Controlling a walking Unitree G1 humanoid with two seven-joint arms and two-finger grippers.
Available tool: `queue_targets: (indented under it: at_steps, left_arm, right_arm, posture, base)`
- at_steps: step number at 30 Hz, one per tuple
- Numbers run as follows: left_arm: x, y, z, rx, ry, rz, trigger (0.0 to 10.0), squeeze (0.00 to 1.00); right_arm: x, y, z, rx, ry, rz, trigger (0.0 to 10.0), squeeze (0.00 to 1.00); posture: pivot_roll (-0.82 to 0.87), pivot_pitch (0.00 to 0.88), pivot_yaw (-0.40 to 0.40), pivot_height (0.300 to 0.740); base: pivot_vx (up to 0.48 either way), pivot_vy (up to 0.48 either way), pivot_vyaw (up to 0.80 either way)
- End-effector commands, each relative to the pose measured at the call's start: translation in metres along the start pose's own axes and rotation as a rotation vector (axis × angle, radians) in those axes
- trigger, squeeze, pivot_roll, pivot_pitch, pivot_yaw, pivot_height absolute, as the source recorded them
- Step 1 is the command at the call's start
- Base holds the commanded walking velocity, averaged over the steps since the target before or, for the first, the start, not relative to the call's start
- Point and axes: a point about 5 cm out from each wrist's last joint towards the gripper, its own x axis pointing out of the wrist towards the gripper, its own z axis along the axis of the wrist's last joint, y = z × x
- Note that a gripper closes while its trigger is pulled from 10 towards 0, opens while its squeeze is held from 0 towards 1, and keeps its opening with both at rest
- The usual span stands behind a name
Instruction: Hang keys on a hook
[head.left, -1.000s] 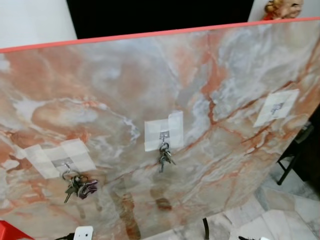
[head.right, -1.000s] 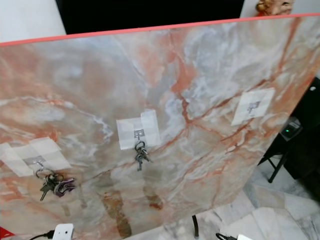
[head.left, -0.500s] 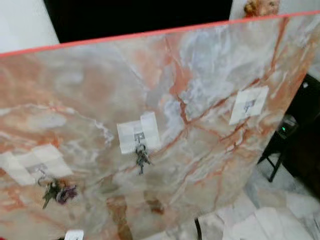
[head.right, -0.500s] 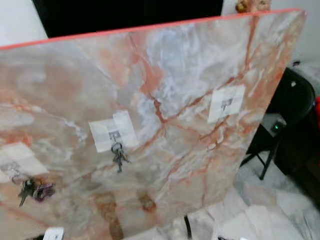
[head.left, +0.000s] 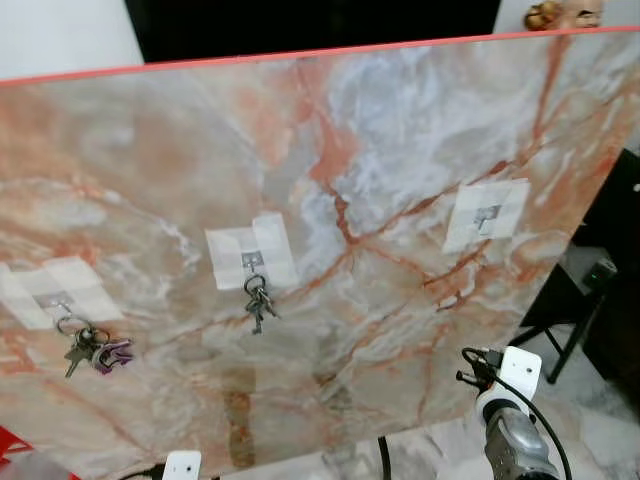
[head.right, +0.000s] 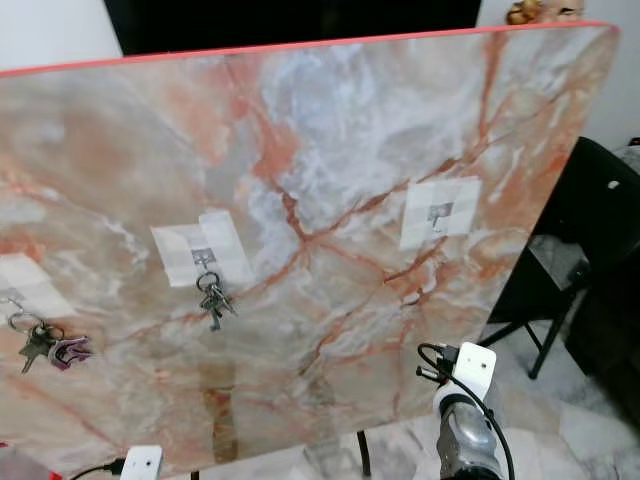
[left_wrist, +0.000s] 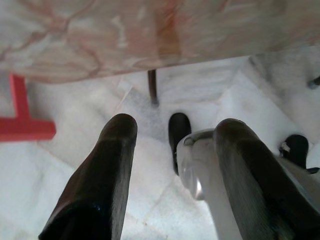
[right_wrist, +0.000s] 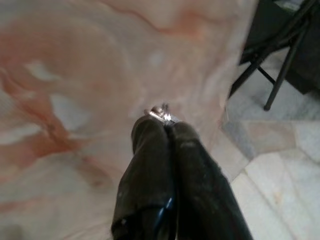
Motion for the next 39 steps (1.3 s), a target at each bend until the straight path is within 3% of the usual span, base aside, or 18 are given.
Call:
queue_targets:
  at_steps: [1, 5, 7, 8, 12, 14, 18, 20, 29, 34, 38, 39]
  left_arm:
    - [0.003, 0.000, 0.010, 0.008, -0.009, 0.015, 10.0, 0.00]
    - [0.004, -0.002, 0.014, 0.009, -0.016, 0.016, 10.0, 0.00]
    - [0.006, -0.010, 0.023, 0.017, -0.031, 0.014, 10.0, 0.00]
    - [0.006, -0.011, 0.024, 0.017, -0.032, 0.014, 10.0, 0.00]
    - [0.005, -0.001, 0.019, 0.026, -0.026, 0.024, 10.0, 0.00]
    - [0.005, 0.002, 0.019, 0.025, -0.027, 0.025, 10.0, 0.00]
    - [0.003, 0.020, 0.017, 0.021, -0.028, 0.038, 10.0, 0.00]
    - [-0.002, 0.038, 0.010, 0.014, -0.026, 0.050, 10.0, 0.00]
    - [-0.010, 0.057, -0.007, -0.003, -0.010, 0.065, 10.0, 0.00]
    - [-0.006, 0.052, 0.001, 0.001, -0.011, 0.061, 10.0, 0.00]
    - [-0.004, 0.040, 0.001, 0.006, -0.009, 0.046, 10.0, 0.00]
    - [-0.003, 0.031, 0.001, 0.008, -0.008, 0.036, 10.0, 0.00]
  right_arm:
    - [0.006, 0.006, 0.032, -0.059, -0.152, -0.069, 10.0, 0.00]
    - [0.008, 0.008, 0.046, -0.096, -0.224, -0.098, 10.0, 0.00]
    - [0.003, 0.002, 0.071, -0.165, -0.358, -0.232, 10.0, 0.00]
    - [0.002, 0.001, 0.073, -0.170, -0.369, -0.247, 10.0, 0.00]
    - [-0.021, -0.006, 0.083, -0.096, -0.467, -0.313, 10.0, 0.00]
    - [-0.027, -0.008, 0.084, -0.094, -0.476, -0.328, 10.0, 0.00]
    - [-0.042, -0.011, 0.089, -0.100, -0.502, -0.365, 10.0, 0.00]
    - [-0.051, 0.003, 0.106, -0.166, -0.576, -0.316, 10.0, 0.00]
    - [-0.060, 0.033, 0.122, -0.284, -0.655, -0.229, 10.0, 0.00]
    - [-0.067, 0.040, 0.128, -0.323, -0.671, -0.225, 10.0, 0.00]
    - [-0.070, 0.040, 0.129, -0.362, -0.673, -0.245, 10.0, 0.00]
    - [-0.071, 0.040, 0.130, -0.369, -0.677, -0.256, 10.0, 0.00]
  posture:
    - [0.02, 0.000, -0.025, 0.740]
    - [0.02, 0.000, -0.024, 0.740]
    - [0.02, 0.000, -0.030, 0.740]
    - [0.02, 0.000, -0.030, 0.740]
    - [0.00, 0.000, -0.018, 0.740]
    - [-0.01, 0.000, -0.017, 0.740]
    - [-0.02, 0.000, -0.009, 0.740]
    - [-0.03, 0.000, -0.010, 0.740]
    - [-0.01, 0.000, -0.021, 0.740]
    - [-0.01, 0.000, -0.024, 0.740]
    - [-0.01, 0.000, -0.025, 0.740]
    - [-0.01, 0.000, -0.025, 0.740]
  base:
    - [0.000, 0.000, 0.00]
    - [0.000, 0.000, 0.00]
    - [0.000, 0.000, 0.00]
    - [0.000, 0.000, 0.00]
    - [0.000, 0.000, 0.00]
    - [0.000, 0.000, 0.00]
    - [0.000, 0.000, 0.00]
    - [0.000, 0.000, 0.00]
    - [0.000, 0.000, 0.00]
    - [0.000, 0.000, 0.00]
    - [0.000, 0.000, 0.00]
    - [0.000, 0.000, 0.00]
